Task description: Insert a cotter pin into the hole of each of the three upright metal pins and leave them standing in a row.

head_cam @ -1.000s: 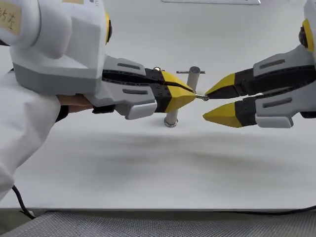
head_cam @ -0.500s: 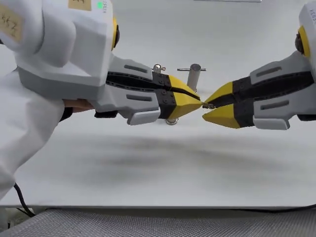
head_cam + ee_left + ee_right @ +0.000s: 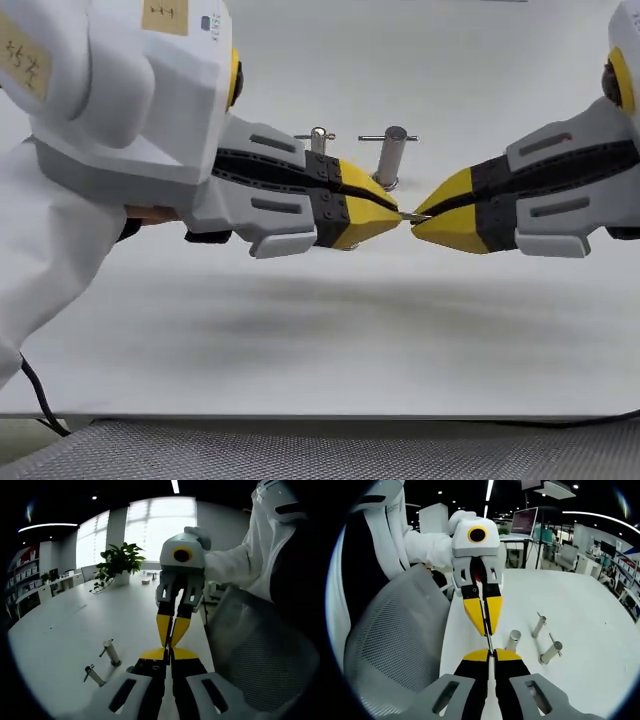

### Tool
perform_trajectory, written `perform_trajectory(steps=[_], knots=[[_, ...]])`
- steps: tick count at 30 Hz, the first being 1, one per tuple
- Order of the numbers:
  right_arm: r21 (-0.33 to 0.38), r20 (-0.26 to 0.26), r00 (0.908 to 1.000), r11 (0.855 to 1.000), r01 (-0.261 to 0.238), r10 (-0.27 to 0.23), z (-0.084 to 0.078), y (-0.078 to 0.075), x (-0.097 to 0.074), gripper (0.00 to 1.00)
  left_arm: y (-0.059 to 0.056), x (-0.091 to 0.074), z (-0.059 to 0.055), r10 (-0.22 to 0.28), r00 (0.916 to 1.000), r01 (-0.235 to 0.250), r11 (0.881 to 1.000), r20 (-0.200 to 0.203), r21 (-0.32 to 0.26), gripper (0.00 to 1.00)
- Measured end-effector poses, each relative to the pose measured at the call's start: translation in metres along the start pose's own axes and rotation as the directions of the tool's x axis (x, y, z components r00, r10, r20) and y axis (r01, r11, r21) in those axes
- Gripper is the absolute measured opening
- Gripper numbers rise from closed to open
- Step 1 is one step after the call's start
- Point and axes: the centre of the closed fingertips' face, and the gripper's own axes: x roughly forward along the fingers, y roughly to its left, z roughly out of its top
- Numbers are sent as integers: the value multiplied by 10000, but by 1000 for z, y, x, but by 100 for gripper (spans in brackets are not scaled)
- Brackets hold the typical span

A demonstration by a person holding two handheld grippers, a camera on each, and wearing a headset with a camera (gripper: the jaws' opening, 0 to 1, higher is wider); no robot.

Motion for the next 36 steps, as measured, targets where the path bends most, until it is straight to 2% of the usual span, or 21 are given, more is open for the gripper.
perform_trajectory(steps=[4,7,10,14,18,22,26,31,36], knots=[[-55,14,10000,10000,33,-33,2,-1,-1,0,1,2,-8,108,9995,-105,9999,-304,110,0],[-273,-260,9996,9996,46,-53,-1,-4,-1,0,5,3,-8,301,9993,-304,9995,-237,-123,0],[-346,-426,9990,9993,108,-123,-4,-9,-1,0,12,2,-12,615,9973,-609,9980,-396,153,3],[-378,-746,9958,9980,505,-532,-9,-22,0,0,25,-1,-20,1118,9918,-1113,9937,-620,108,20],[-373,-1284,9892,9971,667,-710,-20,-29,3,0,42,-5,-29,1743,9811,-1746,9846,-834,49,22],[-375,-1669,9830,9968,711,-764,-29,-33,8,0,51,-5,-38,1812,9781,-1836,9829,-1022,-147,21],[-239,-1759,9812,9968,763,-793,-35,-39,12,0,57,-3,-42,1795,9782,-1836,9825,-1048,-314,19],[-134,-1825,9805,9974,714,-726,-37,-41,12,0,53,4,-42,1598,9811,-1652,9854,-1092,-418,10],[-62,-1753,9828,9983,583,-585,-36,-42,16,0,49,4,-38,1452,9839,-1509,9873,-1041,-492,10]])
